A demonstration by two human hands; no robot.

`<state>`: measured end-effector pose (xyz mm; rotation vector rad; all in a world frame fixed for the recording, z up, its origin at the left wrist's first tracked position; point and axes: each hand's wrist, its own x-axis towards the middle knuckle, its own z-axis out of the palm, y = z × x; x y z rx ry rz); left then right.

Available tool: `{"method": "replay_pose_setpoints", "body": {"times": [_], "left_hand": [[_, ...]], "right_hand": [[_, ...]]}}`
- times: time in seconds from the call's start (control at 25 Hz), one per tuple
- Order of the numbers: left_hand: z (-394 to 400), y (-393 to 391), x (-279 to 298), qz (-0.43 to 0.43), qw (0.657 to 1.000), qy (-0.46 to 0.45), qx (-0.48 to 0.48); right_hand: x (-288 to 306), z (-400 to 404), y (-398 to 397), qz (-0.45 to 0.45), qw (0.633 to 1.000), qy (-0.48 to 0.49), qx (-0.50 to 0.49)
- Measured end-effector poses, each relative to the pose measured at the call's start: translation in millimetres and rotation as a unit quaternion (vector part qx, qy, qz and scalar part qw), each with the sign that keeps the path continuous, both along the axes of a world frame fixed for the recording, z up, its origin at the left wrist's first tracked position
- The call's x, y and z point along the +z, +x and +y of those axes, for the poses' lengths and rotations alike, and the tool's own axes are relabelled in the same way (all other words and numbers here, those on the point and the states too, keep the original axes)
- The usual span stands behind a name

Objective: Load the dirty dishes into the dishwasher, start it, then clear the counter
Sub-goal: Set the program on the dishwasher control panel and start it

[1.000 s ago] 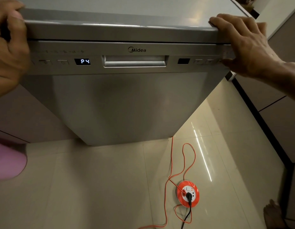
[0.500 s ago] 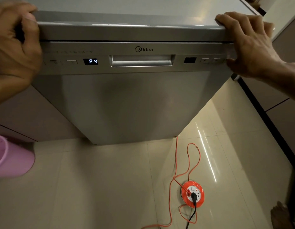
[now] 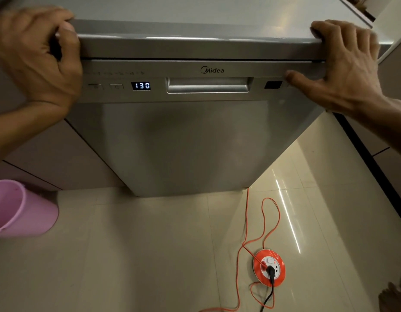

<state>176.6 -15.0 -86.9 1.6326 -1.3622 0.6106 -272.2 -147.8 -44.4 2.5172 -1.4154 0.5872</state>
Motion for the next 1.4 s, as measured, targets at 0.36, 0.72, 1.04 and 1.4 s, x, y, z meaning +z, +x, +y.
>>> {"method": "replay_pose_setpoints", "body": {"times": [0.36,0.72,1.04,1.4], "left_hand": [[-8,9,3,-0.035,0.997,-0.062,-0.002],[-5,5,5,-0.067,0.996,-0.059,0.015],[-5,4,5,-0.064,0.995,-0.07,0.016],[-3,-2,8,-0.056,0.996,-0.064,0.024]], "right_hand": [[18,5,63,-0.049,0.998,0.035,0.017],[47,-8,138,-0.085,0.983,0.149,0.063],[43,-15,156,-0.05,0.99,0.134,-0.006],[48,-15,158,-0.032,0.991,0.126,-0.023]]}}
